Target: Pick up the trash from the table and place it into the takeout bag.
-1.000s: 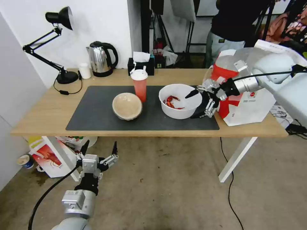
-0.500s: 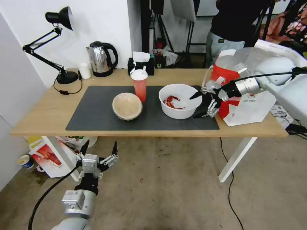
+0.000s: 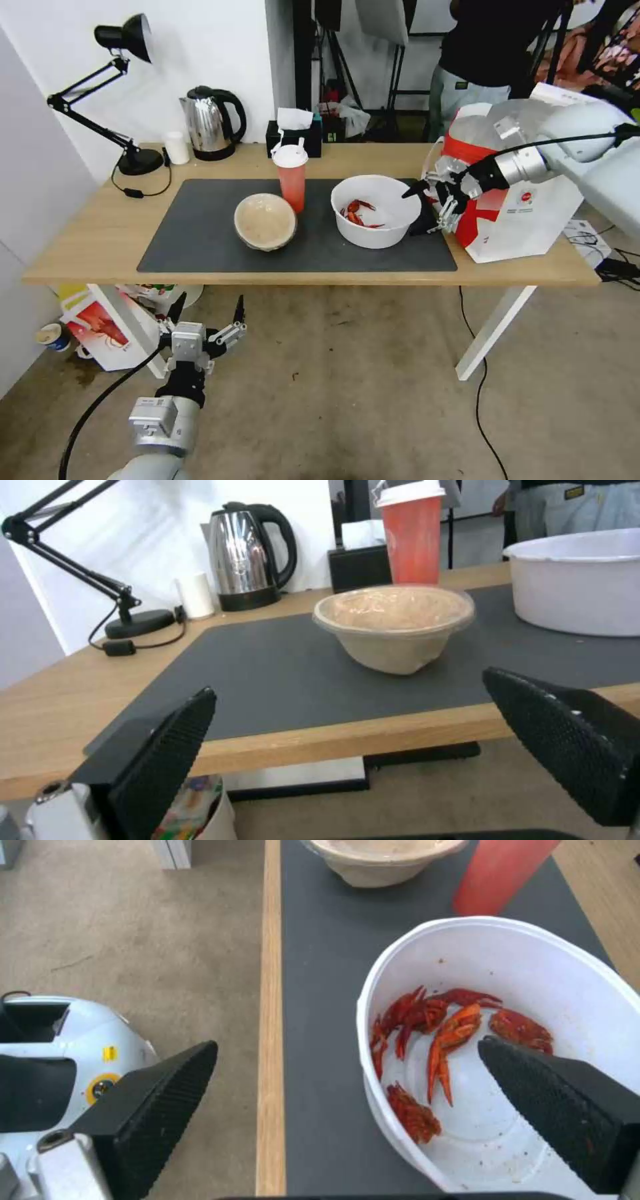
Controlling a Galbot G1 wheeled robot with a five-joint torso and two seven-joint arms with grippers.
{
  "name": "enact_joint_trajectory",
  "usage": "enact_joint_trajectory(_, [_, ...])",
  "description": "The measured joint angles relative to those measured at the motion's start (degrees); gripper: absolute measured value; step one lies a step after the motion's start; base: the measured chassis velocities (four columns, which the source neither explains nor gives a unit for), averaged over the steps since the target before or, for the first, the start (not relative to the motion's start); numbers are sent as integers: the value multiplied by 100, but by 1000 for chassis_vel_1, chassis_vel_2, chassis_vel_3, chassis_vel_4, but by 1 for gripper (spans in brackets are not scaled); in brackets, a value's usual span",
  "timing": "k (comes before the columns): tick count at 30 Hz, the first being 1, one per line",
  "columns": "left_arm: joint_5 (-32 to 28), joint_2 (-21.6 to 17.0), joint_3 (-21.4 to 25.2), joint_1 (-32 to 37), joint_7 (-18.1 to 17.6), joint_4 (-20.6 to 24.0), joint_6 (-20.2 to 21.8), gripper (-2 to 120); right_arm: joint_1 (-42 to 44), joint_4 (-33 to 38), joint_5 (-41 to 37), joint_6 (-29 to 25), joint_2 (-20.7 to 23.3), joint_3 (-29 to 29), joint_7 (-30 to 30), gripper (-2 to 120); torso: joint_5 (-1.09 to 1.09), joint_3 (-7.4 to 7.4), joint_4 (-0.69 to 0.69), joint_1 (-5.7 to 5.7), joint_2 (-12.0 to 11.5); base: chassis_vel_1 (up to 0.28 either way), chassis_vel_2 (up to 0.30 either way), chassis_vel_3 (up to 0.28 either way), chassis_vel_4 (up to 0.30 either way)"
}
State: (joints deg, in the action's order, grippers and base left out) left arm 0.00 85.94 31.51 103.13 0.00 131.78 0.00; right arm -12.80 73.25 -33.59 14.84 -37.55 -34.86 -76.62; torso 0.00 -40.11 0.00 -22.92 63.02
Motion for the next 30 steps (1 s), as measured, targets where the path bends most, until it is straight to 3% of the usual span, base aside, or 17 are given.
enact_joint_trajectory(30, [0,0,1,0,0,0,0,100,160,-693,367,-130,-503,4,-346,100,0,0,-1,0,0,0,0,0,0])
